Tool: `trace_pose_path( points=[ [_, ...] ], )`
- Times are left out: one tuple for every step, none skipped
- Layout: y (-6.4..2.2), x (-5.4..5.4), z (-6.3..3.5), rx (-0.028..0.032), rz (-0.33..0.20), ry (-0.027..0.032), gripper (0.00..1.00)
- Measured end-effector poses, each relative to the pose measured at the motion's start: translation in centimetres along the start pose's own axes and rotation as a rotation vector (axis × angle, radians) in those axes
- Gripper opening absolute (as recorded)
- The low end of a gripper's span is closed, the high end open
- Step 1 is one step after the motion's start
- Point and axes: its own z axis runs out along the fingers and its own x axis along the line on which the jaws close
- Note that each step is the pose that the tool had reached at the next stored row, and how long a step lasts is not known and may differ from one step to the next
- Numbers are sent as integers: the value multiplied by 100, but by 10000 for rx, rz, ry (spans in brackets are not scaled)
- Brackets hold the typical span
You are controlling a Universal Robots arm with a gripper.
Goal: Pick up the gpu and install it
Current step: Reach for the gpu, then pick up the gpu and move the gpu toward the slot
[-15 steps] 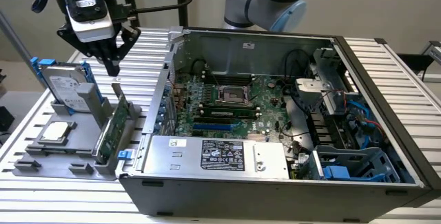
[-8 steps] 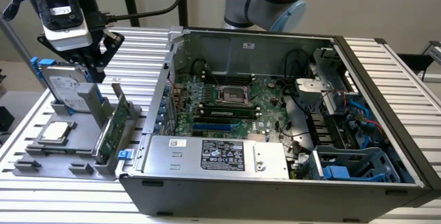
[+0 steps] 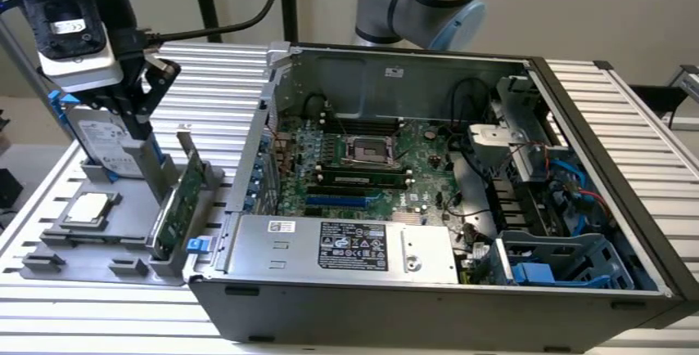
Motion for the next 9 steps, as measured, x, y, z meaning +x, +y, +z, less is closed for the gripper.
trace_pose_path(
  points=[
    [0,0,0,-1,0,0,11],
    [0,0,0,0,0,0,11],
    [0,0,0,-1,0,0,11],
    [0,0,0,-1,0,0,11],
    [0,0,0,-1,0,0,11],
    [0,0,0,-1,0,0,11],
    [0,0,0,0,0,0,11],
    [0,0,0,-1,0,0,11],
    [0,0,1,-1,0,-1,11]
  ],
)
